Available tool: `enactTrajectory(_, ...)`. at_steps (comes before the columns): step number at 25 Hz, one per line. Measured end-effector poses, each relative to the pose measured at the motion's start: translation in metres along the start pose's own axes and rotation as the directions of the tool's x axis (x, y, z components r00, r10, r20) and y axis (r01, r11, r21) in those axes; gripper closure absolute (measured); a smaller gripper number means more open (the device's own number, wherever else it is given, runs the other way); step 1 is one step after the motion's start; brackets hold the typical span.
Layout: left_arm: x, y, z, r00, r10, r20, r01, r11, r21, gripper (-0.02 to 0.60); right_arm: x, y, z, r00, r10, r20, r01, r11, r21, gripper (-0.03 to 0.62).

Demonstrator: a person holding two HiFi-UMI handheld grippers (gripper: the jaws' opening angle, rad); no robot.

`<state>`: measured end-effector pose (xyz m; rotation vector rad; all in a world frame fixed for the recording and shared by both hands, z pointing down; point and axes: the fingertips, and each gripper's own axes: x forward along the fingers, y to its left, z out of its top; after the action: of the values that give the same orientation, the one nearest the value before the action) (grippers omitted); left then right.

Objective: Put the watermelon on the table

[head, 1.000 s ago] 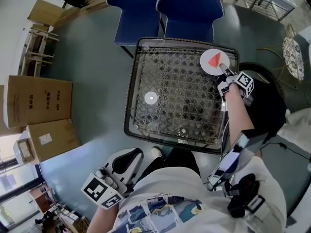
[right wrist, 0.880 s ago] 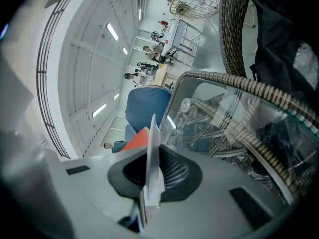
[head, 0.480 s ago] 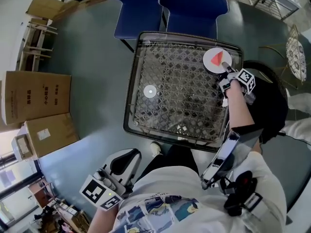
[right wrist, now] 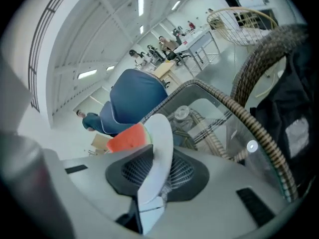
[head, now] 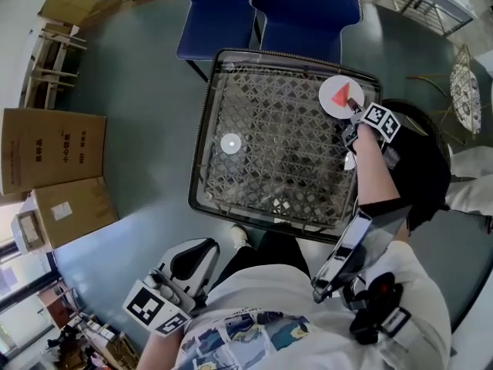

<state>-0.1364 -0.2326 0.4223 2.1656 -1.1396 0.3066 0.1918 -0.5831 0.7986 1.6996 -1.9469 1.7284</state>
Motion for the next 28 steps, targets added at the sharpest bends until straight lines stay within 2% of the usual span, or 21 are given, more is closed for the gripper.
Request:
enactTrajectory(4,0.002,0.000,0.000,1.000,0.002,0.001,-0.002,1.000,-0.001,0.555,0.002,-0.002,0.001,0.995,-0.093,-0.032,0.088,0.988,-0.130,0.496)
enactTrajectory(7,0.002,-0.001,-0.001,1.000,0.002,-0.002,-0.002,1.000,0.003,0.555,0.000,-0.003,0.004,0.988,-0.152,-0.031,0.141,0.965,-0.220,0.471)
enactTrajectory(13,0.007,-0.003,-0.001,1.000,-0.002,-0.007,0.002,1.000,0.002,0.554,-0.001,-0.007,0.006,0.972,-0.234,-0.022,0.215,0.921,-0.325,0.441)
enactTrajectory(15,0.009,-0.003,-0.001,1.000,-0.003,-0.008,0.003,1.000,0.002,0.555,-0.002,-0.008,0.007,0.962,-0.272,-0.017,0.247,0.897,-0.366,0.428)
enactTrajectory(18,0.009,-0.003,-0.002,1.000,-0.005,-0.011,0.005,1.000,0.002,0.554,-0.004,-0.011,0.008,0.944,-0.329,0.005,0.296,0.841,-0.453,0.419)
enactTrajectory(28,0.011,-0.002,-0.002,0.999,-0.040,0.000,0.040,0.999,0.012,0.554,-0.029,-0.014,0.007,0.952,-0.306,0.017,0.275,0.826,-0.492,0.421)
